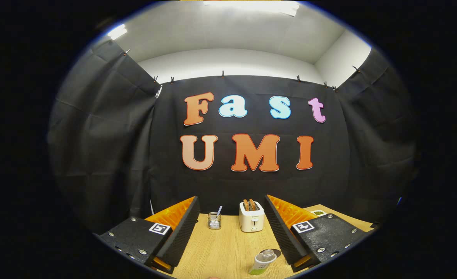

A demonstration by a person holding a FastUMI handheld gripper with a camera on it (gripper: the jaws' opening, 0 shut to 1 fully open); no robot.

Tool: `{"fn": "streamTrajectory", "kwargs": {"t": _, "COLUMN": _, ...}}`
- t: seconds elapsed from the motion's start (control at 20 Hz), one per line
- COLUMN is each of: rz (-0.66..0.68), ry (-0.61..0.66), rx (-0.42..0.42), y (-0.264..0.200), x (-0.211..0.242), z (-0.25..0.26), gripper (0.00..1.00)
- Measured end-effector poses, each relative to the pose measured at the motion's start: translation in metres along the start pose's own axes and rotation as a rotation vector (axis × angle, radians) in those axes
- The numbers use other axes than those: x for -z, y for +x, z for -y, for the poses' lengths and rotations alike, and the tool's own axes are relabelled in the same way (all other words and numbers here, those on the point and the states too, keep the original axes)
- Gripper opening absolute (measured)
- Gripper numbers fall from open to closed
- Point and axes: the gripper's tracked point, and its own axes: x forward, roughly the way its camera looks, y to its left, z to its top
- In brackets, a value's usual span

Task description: Take the bottle from table, then pour the juice into the cup, finally place the bottle on the coaster

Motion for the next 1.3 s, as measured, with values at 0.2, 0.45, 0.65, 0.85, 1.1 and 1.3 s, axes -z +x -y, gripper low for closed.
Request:
{"fn": "streamTrajectory", "kwargs": {"t": 0.2, "rz": -0.014, "ry": -0.005, "rx": -0.004, "y": 0.004, "x": 0.011, "z": -0.004, "gripper": 0.98}}
{"fn": "streamTrajectory", "kwargs": {"t": 0.45, "rz": -0.043, "ry": -0.010, "rx": 0.029, "y": 0.014, "x": 0.037, "z": 0.008, "gripper": 0.98}}
{"fn": "streamTrajectory", "kwargs": {"t": 0.65, "rz": -0.075, "ry": 0.006, "rx": 0.074, "y": 0.021, "x": 0.069, "z": 0.030, "gripper": 0.98}}
{"fn": "streamTrajectory", "kwargs": {"t": 0.85, "rz": -0.120, "ry": 0.020, "rx": 0.093, "y": 0.029, "x": 0.108, "z": 0.047, "gripper": 0.99}}
{"fn": "streamTrajectory", "kwargs": {"t": 1.1, "rz": -0.181, "ry": -0.012, "rx": 0.131, "y": 0.037, "x": 0.166, "z": 0.069, "gripper": 0.98}}
{"fn": "streamTrajectory", "kwargs": {"t": 1.3, "rz": -0.227, "ry": -0.044, "rx": 0.133, "y": 0.043, "x": 0.202, "z": 0.076, "gripper": 0.99}}
